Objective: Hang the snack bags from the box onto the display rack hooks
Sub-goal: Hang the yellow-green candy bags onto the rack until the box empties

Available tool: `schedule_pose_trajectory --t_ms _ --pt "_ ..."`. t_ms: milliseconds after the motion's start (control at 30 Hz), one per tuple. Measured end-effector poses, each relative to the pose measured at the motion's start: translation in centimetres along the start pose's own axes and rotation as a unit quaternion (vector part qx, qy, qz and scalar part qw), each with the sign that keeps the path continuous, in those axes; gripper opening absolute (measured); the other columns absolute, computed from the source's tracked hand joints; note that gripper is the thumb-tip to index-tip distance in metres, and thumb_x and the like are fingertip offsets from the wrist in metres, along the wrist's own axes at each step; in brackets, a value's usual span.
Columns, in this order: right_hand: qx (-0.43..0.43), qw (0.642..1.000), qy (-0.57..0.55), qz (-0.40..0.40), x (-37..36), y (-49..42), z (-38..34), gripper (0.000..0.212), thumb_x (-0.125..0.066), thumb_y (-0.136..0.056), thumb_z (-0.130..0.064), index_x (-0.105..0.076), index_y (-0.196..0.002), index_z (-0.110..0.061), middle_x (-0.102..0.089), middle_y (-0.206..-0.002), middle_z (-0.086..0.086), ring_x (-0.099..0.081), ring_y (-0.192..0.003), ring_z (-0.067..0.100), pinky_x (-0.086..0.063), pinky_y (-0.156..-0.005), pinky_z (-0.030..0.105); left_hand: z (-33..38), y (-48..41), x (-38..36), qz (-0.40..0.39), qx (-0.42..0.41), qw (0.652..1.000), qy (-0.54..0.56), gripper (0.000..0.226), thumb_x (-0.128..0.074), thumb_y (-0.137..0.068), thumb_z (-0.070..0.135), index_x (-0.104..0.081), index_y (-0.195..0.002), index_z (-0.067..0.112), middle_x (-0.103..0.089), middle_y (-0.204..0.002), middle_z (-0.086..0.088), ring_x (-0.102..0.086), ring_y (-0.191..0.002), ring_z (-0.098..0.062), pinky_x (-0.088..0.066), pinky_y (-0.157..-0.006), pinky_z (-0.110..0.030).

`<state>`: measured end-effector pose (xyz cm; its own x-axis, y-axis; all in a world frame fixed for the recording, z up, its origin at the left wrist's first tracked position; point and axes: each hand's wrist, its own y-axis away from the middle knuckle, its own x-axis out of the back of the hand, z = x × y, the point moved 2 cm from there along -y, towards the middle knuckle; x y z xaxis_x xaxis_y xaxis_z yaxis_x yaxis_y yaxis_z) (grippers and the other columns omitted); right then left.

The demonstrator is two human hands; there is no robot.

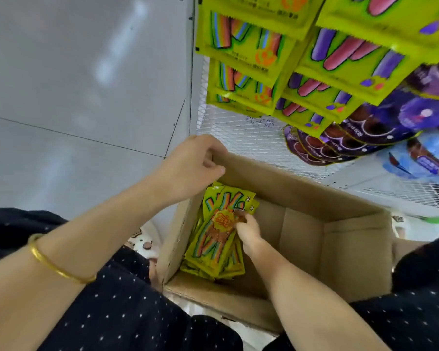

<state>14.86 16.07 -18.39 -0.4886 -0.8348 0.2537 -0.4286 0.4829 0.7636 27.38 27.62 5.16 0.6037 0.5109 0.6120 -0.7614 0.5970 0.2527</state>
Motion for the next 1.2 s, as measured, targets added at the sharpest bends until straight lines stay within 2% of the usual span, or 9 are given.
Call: schedule_pose_trajectory --t_ms 200,333,500,600,700,833,933,1033,1200 --pt "0.025 0.997 0.011 -0.076 -1.2 1.3 -1.7 0.040 -0.058 -0.089 -0.005 -0.055 -0.129 -0.011 -0.054 -0.132 0.004 -0.047 -0.125 0.019 -0.034 -0.094 0.022 -0.6 -0.3 0.1 0.010 -0.006 1.000 0.016 0.024 -0.058 -0.089 0.016 -0.057 -0.113 0.020 -0.052 -0.121 0.003 -0.060 -0.088 -0.005 -0.038 -0.060 0.002" --pt "0.101 0.988 -0.046 -0.104 1.5 3.9 -4.0 0.026 -0.057 -0.087 0.001 -0.066 -0.111 -0.005 -0.064 -0.113 0.009 -0.059 -0.090 0.006 -0.042 -0.067 0.007 -1.0 -0.6 0.1 0.013 -0.002 1.000 0.000 0.026 -0.059 -0.089 0.015 -0.058 -0.115 0.013 -0.054 -0.121 -0.001 -0.062 -0.090 -0.012 -0.040 -0.059 -0.002" --pt "0.210 0.967 -0.076 -0.121 5.8 8.4 -8.7 0.023 -0.064 -0.081 0.000 -0.076 -0.079 -0.021 -0.072 -0.094 0.002 -0.064 -0.096 0.019 -0.046 -0.094 0.040 -1.3 0.0 -0.7 -0.007 0.045 0.999 0.000 0.060 -0.069 -0.083 0.026 -0.042 -0.134 0.008 -0.046 -0.135 -0.008 -0.050 -0.118 -0.022 -0.044 -0.095 -0.032" --pt "0.293 0.944 -0.058 -0.137 7.8 12.9 -12.3 0.027 -0.063 -0.082 0.000 -0.074 -0.080 -0.024 -0.072 -0.089 -0.007 -0.064 -0.090 0.008 -0.049 -0.086 0.028 0.9 1.0 -0.5 0.011 0.032 0.996 0.077 0.046 -0.070 -0.081 0.028 -0.055 -0.120 0.009 -0.061 -0.115 -0.008 -0.059 -0.102 -0.023 -0.048 -0.086 -0.036" --pt "0.414 0.903 -0.014 -0.112 9.4 18.5 -16.4 0.035 -0.063 -0.084 -0.001 -0.071 -0.086 -0.035 -0.066 -0.087 -0.024 -0.058 -0.089 -0.006 -0.045 -0.081 0.016 4.1 2.3 1.7 0.050 -0.017 0.990 0.129 0.023 -0.066 -0.084 0.027 -0.065 -0.096 0.007 -0.064 -0.095 -0.027 -0.057 -0.075 -0.027 -0.050 -0.076 -0.049" --pt "0.595 0.802 0.049 0.013 11.3 26.3 -22.1 0.035 -0.064 -0.083 -0.004 -0.067 -0.095 -0.037 -0.064 -0.086 -0.020 -0.054 -0.087 -0.006 -0.036 -0.078 0.006 10.0 4.5 6.9 0.072 -0.095 0.985 0.124 0.054 -0.067 -0.076 0.045 -0.063 -0.100 -0.003 -0.062 -0.099 -0.033 -0.062 -0.084 -0.042 -0.052 -0.079 -0.050" --pt "0.671 0.737 0.057 0.056 12.4 31.7 -26.2 0.038 -0.061 -0.084 0.001 -0.065 -0.099 -0.033 -0.059 -0.086 -0.024 -0.051 -0.086 -0.009 -0.033 -0.080 0.001 15.7 6.0 13.0 0.129 -0.153 0.961 0.192 0.023 -0.054 -0.093 0.025 -0.067 -0.090 0.006 -0.068 -0.093 -0.021 -0.064 -0.087 -0.031 -0.054 -0.080 -0.039" --pt "0.714 0.691 0.072 0.090 13.4 36.2 -30.3 0.041 -0.058 -0.087 0.002 -0.062 -0.104 -0.034 -0.063 -0.086 -0.006 -0.050 -0.097 0.001 -0.020 -0.094 -0.004 21.7 5.9 19.1 0.253 -0.215 0.908 0.257 0.018 -0.050 -0.095 0.025 -0.065 -0.089 0.015 -0.067 -0.087 0.004 -0.062 -0.083 -0.010 -0.051 -0.073 -0.029" --pt "0.765 0.620 0.090 0.151 14.7 40.3 -36.1 0.038 -0.055 -0.085 0.006 -0.061 -0.115 -0.017 -0.059 -0.108 0.002 -0.046 -0.095 -0.005 -0.026 -0.084 -0.003 28.7 3.0 24.4 0.340 -0.270 0.882 0.184 0.013 -0.052 -0.089 0.028 -0.060 -0.098 0.023 -0.066 -0.098 0.000 -0.062 -0.097 -0.017 -0.049 -0.092 -0.044"
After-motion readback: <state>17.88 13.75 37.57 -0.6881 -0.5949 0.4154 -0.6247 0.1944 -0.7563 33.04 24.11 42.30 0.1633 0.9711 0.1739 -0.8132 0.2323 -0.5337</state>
